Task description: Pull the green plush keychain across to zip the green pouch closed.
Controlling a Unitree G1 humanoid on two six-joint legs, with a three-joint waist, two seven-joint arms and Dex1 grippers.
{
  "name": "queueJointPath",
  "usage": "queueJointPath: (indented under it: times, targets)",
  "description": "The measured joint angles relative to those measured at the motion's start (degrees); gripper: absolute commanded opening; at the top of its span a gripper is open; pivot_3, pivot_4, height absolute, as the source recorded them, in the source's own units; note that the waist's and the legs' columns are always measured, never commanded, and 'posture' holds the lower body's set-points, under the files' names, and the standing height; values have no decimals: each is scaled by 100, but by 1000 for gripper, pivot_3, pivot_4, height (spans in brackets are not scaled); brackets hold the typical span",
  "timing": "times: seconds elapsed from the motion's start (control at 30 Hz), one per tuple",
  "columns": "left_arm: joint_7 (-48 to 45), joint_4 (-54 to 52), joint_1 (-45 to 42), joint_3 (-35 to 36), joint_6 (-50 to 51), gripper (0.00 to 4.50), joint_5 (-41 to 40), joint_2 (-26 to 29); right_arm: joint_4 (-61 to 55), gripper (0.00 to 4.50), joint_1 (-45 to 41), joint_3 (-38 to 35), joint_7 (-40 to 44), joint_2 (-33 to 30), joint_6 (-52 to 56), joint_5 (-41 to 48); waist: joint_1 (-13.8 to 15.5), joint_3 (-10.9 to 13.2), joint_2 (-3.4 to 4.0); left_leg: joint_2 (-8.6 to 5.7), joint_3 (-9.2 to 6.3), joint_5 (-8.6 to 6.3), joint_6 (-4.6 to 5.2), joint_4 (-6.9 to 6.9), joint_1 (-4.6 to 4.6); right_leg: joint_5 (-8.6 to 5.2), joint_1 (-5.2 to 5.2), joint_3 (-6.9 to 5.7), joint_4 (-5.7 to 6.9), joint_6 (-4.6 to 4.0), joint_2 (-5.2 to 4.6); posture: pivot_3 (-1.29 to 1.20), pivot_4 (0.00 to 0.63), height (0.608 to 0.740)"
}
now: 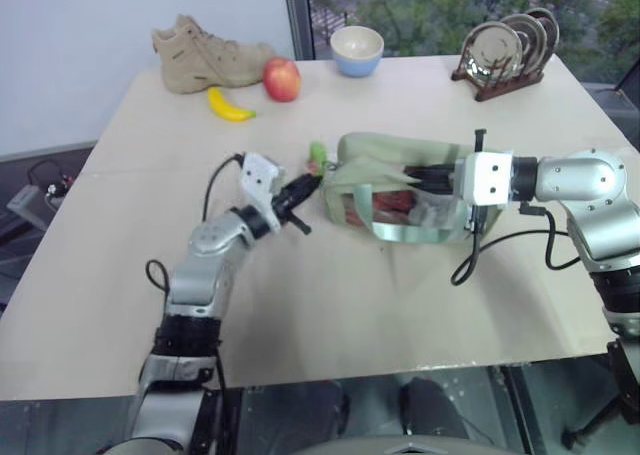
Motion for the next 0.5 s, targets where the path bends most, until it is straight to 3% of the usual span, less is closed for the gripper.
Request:
queueJointPath:
  times: [0.2, 0.4, 0.43, 0.47, 0.5]
  targets:
    - [-247, 740, -1214, -321, -2452, 120, 1050, 403, 163, 0, -16, -8, -34, 156, -139, 3, -12, 0, -2, -2, -2, 0, 0, 0, -9, 0, 0, -4, -8, 0, -6, 0, 150, 740]
    - [-616, 1381, -1836, -949, -3601, 120, 1618, 452, 278, 0, -43, -6, -56, 236, -183, -48, -9, 0, -2, -4, -14, 0, 1, 4, -28, 0, -8, -17, -2, 0, -7, 0, 150, 740]
    - [-725, 1514, -1951, -1041, -3680, 711, 1613, 451, 286, 0, -45, -6, -61, 254, -183, -58, -10, 0, -2, -4, -14, 0, 1, 4, -28, 0, -8, -18, -2, 0, -7, 0, 150, 740]
    - [-765, 1568, -1986, -1068, -3720, 771, 1610, 445, 288, 0, -45, -6, -65, 261, -183, -61, -13, 0, -2, -4, -14, 0, 1, 4, -28, 0, -8, -16, -1, 0, -7, 0, 150, 740]
    - [-873, 1728, -2057, -1131, -3816, 1105, 1595, 402, 292, 0, -45, -6, -72, 283, -184, -69, -24, 0, -2, -4, -13, 0, 1, 4, -28, 0, -9, -15, 4, 0, -6, 0, 150, 740]
